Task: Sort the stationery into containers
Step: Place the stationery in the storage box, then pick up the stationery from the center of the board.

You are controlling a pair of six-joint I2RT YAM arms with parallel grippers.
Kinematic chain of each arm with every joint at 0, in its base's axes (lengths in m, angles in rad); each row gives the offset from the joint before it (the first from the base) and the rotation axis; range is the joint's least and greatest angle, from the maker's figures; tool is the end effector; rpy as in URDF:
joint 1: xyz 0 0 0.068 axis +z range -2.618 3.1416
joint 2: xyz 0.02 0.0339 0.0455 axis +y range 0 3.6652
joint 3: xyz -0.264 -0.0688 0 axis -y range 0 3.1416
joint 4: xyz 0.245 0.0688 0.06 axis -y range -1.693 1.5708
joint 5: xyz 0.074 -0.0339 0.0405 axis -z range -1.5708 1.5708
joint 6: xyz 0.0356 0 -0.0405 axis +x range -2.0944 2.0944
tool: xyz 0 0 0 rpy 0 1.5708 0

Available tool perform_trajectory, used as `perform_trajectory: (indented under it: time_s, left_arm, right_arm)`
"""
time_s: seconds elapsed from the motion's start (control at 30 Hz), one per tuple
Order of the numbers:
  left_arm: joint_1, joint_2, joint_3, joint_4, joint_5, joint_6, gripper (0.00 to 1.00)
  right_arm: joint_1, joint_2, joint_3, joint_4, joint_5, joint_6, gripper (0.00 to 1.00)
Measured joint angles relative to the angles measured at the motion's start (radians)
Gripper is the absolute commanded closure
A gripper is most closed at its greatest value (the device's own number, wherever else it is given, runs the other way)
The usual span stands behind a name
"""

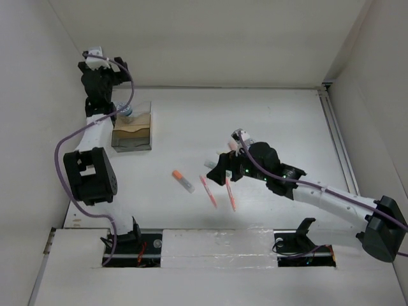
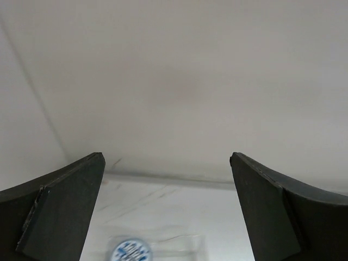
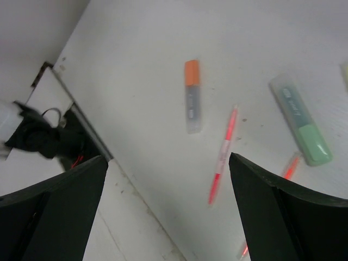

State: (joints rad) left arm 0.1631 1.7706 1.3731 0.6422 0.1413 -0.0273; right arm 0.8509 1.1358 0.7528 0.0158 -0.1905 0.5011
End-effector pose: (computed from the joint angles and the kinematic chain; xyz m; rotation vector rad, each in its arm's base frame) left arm 0.4227 0.0645 0.3592 -0.0064 1.3286 0.0215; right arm 0.1664 0.2000 0.2779 -0.4975 2.0294 1.0513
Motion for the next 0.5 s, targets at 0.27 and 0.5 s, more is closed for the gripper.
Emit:
perform_trajectory:
  time_s: [0.27, 0.5]
  left_arm:
    - [-0.045, -0.226, 0.132, -0.192, 0.249, -0.330, 0.00]
    - [-0.054, -0.513, -0.008, -0.532, 0.202, -0.491, 0.00]
  right_arm:
    - [-0.103, 0.161, 0.149, -0.238, 0.408, 0.059, 0.00]
    - [-0.161, 0.166, 0.192, -0.350, 0.588, 0.079, 0.00]
